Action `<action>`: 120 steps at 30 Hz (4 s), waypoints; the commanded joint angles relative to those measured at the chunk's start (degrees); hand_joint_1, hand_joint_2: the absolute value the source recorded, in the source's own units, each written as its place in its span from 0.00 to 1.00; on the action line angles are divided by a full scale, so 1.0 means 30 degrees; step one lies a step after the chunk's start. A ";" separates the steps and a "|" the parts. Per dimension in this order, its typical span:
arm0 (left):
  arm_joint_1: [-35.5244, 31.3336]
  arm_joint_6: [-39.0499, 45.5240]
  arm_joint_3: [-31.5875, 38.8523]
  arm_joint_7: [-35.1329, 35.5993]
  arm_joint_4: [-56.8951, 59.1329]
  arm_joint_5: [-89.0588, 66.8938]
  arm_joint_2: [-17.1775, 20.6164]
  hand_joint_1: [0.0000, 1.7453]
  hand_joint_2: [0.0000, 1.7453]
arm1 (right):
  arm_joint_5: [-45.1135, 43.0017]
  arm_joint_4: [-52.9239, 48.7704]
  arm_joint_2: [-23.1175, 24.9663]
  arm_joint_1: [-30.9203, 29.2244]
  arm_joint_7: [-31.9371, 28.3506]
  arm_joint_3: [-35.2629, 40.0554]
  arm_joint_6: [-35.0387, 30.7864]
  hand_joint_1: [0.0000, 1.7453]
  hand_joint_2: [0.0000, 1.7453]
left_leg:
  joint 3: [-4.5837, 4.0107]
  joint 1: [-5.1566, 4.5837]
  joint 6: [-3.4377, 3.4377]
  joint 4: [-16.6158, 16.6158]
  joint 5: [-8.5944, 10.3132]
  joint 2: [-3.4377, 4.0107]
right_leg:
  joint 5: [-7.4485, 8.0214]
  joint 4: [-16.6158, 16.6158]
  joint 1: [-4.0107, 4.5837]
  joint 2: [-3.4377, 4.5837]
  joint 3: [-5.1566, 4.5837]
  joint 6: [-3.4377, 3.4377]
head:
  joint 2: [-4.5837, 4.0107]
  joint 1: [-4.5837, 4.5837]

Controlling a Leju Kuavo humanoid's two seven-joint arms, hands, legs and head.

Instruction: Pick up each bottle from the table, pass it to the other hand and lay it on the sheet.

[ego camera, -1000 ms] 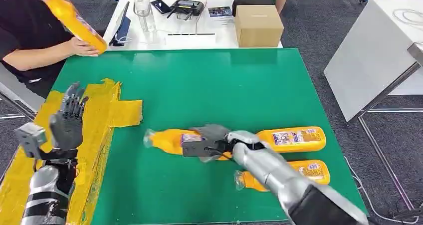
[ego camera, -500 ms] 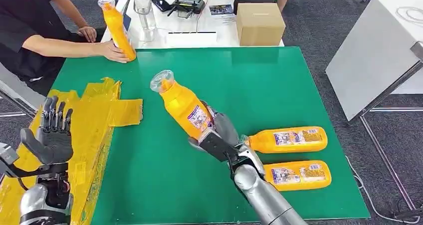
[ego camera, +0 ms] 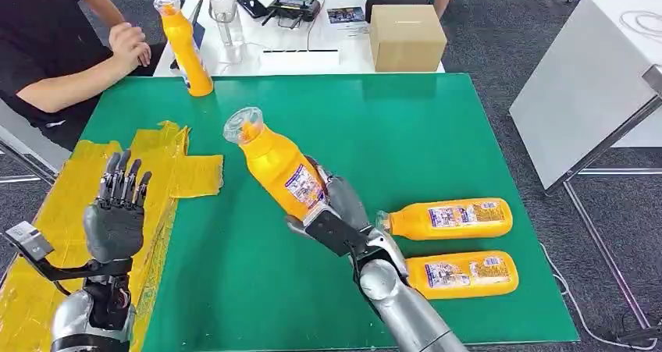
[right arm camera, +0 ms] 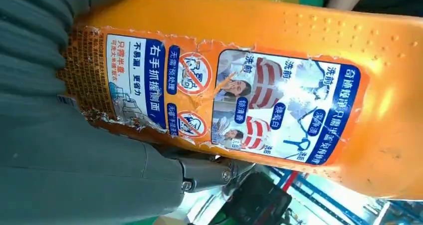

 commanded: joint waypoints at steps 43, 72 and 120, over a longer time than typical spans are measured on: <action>0.2067 -0.1235 -0.6494 0.2353 -0.0277 0.3911 0.1140 0.00 1.00 | 0.1397 0.5294 0.2043 -0.2464 0.1508 0.6107 0.0608 1.00 1.00 | 0.0054 0.0001 0.0005 -0.0024 -0.0006 0.0009 | -0.0003 -0.0023 0.0001 0.0012 0.0046 -0.0006 | 0.0000 0.0000; 0.1651 0.0598 -0.6022 0.0955 -0.0838 0.0414 0.0586 1.00 1.00 | 0.1887 0.5546 0.1820 -0.1962 0.1633 0.5732 -0.0375 1.00 1.00 | 0.0066 0.0003 0.0009 -0.0018 -0.0013 -0.0018 | -0.0018 -0.0024 0.0002 -0.0021 0.0068 -0.0004 | 0.0000 0.0000; 0.0896 1.5720 -0.4461 -0.1497 -0.3660 -1.9343 0.0007 1.00 1.00 | 0.2935 -0.1996 -0.1068 0.0886 0.2130 0.2415 -0.0929 0.00 1.00 | 0.0019 -0.0001 0.0010 -0.0010 -0.0001 -0.0018 | -0.0009 -0.0016 -0.0004 -0.0033 0.0016 0.0001 | 0.0000 -0.0007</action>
